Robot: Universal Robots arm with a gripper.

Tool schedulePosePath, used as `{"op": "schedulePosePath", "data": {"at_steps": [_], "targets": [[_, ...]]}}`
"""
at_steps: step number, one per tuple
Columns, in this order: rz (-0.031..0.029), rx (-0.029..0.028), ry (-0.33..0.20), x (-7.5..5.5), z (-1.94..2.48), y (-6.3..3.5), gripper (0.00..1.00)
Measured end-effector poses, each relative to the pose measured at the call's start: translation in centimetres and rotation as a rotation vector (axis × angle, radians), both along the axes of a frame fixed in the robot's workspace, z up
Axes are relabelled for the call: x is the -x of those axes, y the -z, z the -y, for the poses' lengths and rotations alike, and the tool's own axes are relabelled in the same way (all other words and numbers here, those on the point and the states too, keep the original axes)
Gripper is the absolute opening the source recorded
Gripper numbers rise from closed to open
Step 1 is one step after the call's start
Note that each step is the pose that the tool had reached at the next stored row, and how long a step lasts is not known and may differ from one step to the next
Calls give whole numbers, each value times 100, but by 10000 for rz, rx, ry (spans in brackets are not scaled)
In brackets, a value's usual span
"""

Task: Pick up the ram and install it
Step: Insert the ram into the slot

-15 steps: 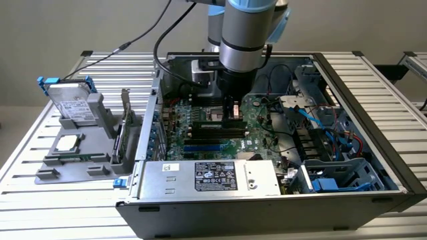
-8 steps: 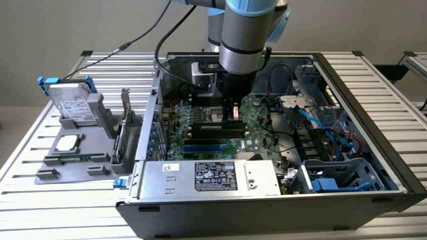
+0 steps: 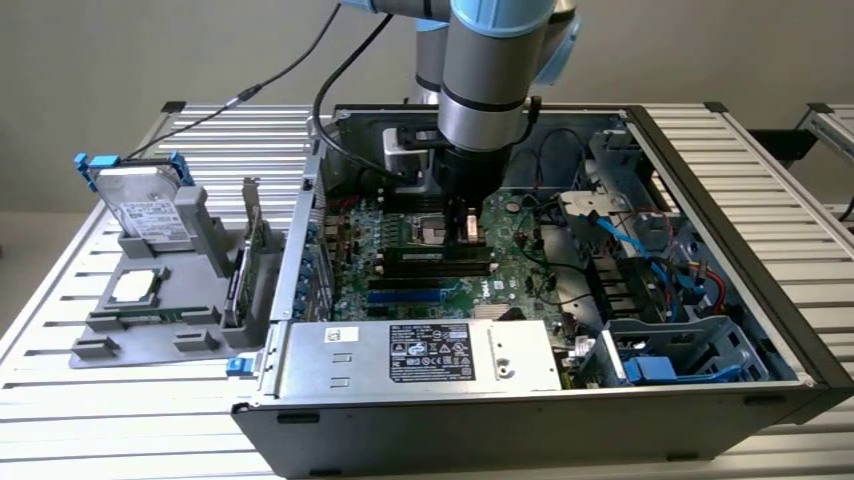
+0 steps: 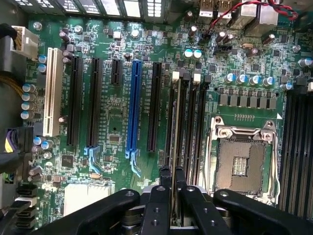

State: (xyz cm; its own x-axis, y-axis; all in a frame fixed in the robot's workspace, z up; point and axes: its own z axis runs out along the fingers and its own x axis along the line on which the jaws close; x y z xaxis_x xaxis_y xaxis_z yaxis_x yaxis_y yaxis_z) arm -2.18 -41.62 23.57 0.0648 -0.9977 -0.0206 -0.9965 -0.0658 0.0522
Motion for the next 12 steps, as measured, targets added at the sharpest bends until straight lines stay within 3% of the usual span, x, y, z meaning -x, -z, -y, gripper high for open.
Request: {"op": "schedulePosePath", "data": {"at_steps": [12], "targets": [[-2, 4, -125, 0, -21, 45, 13]]}}
